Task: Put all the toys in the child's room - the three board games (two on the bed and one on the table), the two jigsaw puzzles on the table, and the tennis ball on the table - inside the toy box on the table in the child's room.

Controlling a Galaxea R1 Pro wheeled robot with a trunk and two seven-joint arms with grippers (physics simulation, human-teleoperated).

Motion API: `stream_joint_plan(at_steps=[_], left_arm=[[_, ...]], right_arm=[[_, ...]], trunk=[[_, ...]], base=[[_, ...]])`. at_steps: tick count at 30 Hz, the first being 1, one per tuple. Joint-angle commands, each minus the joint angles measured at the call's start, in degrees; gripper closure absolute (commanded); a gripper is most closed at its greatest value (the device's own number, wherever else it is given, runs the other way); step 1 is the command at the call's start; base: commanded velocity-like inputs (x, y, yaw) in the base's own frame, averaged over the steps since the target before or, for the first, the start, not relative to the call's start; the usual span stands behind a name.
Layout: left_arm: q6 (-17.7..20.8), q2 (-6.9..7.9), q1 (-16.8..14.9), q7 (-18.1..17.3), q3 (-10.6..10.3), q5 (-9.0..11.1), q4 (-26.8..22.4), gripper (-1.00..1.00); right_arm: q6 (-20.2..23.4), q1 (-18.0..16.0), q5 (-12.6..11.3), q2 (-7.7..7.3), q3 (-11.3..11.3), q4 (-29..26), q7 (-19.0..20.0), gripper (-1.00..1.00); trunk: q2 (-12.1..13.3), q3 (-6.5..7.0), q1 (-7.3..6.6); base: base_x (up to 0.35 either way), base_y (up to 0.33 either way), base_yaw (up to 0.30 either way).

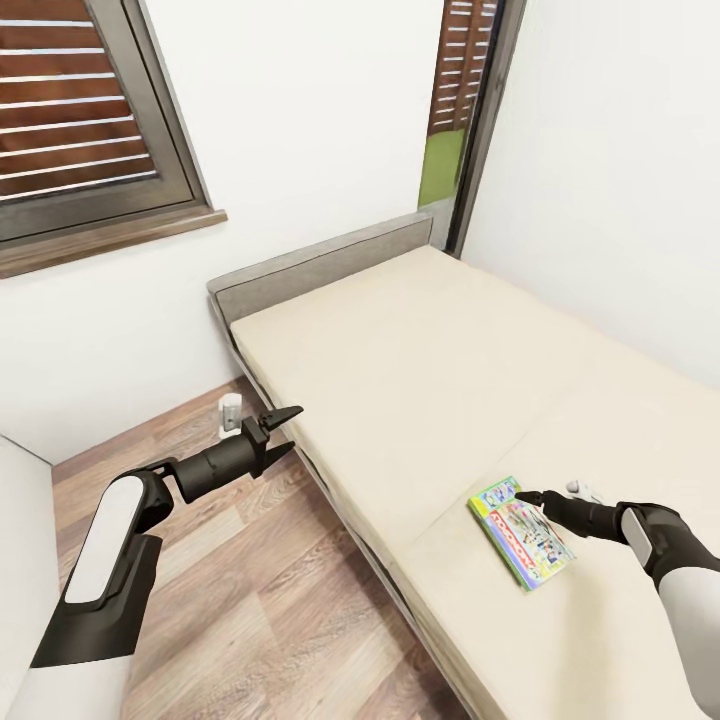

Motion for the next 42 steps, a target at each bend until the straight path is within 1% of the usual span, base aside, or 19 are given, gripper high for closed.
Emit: stream_joint_plan(at_steps=[1,12,31,38,42], left_arm=[[0.17,0.0,-0.03,0.58,0.05,0.6,-0.01,-1.0],[-0.09,-0.12,0.27,0.55,0.08,0.49,0.2,-1.0],[-0.16,-0.17,0.49,0.53,0.04,0.4,0.51,-1.0],[-0.11,-0.17,0.51,0.52,-0.25,0.47,0.57,-1.0],[-0.13,-0.17,0.55,0.52,-1.12,0.4,0.66,-1.0]], right_arm=[[0.43,-0.05,0.27,0.04,-0.41,-0.05,0.28,-1.0],[0.46,0.02,0.27,0.03,-0.42,-0.05,0.28,-1.0],[0.41,0.03,0.29,0.0,-0.45,-0.05,0.25,-1.0],[0.41,0.03,0.28,-0.04,-0.47,-0.05,0.23,-1.0],[0.4,0.03,0.28,-0.05,-0.49,-0.05,0.23,-1.0]], trunk=[[-0.02,-0.04,0.0],[-0.02,-0.04,0.0],[-0.02,-0.04,0.0],[-0.02,-0.04,0.0],[-0.02,-0.04,0.0]], base=[[0.0,0.0,0.003],[0.0,0.0,0.025],[0.0,0.0,0.222],[0.0,0.0,0.09],[0.0,0.0,0.036]])
